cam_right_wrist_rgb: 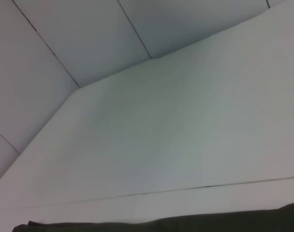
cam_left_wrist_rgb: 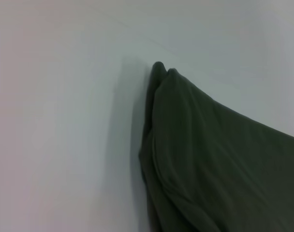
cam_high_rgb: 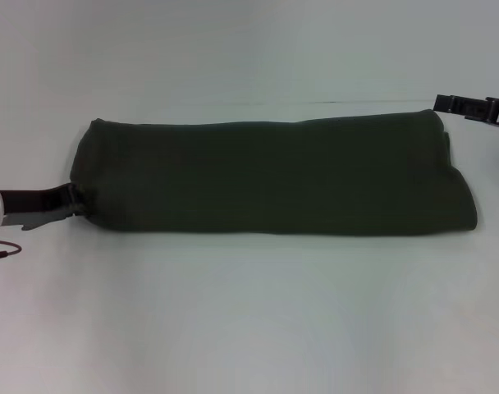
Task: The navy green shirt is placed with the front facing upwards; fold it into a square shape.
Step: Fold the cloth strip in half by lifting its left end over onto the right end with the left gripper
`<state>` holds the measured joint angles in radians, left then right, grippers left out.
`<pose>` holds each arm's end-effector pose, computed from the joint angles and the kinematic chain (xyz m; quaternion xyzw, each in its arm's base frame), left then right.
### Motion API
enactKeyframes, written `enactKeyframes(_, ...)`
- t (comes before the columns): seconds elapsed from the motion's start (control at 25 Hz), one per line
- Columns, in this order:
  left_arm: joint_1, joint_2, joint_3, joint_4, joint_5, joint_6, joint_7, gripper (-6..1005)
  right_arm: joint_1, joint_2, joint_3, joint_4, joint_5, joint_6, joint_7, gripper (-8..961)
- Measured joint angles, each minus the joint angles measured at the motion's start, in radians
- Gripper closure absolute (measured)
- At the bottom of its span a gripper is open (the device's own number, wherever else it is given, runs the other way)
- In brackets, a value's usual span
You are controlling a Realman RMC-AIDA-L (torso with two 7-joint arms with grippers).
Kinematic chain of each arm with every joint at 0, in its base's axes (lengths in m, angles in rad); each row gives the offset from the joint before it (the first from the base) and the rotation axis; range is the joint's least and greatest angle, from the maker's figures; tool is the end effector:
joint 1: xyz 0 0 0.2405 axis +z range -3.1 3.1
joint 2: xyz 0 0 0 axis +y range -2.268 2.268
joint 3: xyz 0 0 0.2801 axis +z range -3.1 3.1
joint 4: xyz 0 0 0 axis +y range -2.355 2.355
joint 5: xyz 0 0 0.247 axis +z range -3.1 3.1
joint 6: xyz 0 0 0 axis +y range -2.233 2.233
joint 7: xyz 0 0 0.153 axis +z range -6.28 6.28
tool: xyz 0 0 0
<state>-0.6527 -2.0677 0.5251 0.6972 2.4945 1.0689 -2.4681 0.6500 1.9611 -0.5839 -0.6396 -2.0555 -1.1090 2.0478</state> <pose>-0.3603 0.4416 0.0156 -0.6861 -0.6535 -0.1378 0.2884 0.3279 0.4711 0.0671 -0.7715 0.4985 0.2498 0.3062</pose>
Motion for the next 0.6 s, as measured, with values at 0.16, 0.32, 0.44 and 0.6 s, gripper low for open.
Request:
enactKeyframes(0.16, 0.004, -0.001, -0.007, 0.006, -0.001, -0.01, 0.0, 904, -0.003, 0.002, 0.002, 0.001, 0.0, 0.002, 0.0, 89)
enactKeyframes(0.32, 0.013, -0.002, -0.021, 0.011, -0.005, -0.017, 0.003, 944, -0.006, 0.008, 0.008, 0.004, 0.0, 0.005, 0.0, 89)
enactKeyframes(0.44, 0.034, -0.004, -0.026, 0.035, -0.014, -0.018, 0.007, 949, -0.006, 0.017, 0.007, 0.006, 0.0, 0.01, -0.001, 90)
enactKeyframes(0.6, 0.079, -0.014, -0.026, 0.083, -0.041, -0.005, 0.019, 949, -0.006, 0.032, 0.006, 0.006, 0.0, 0.015, -0.001, 91)
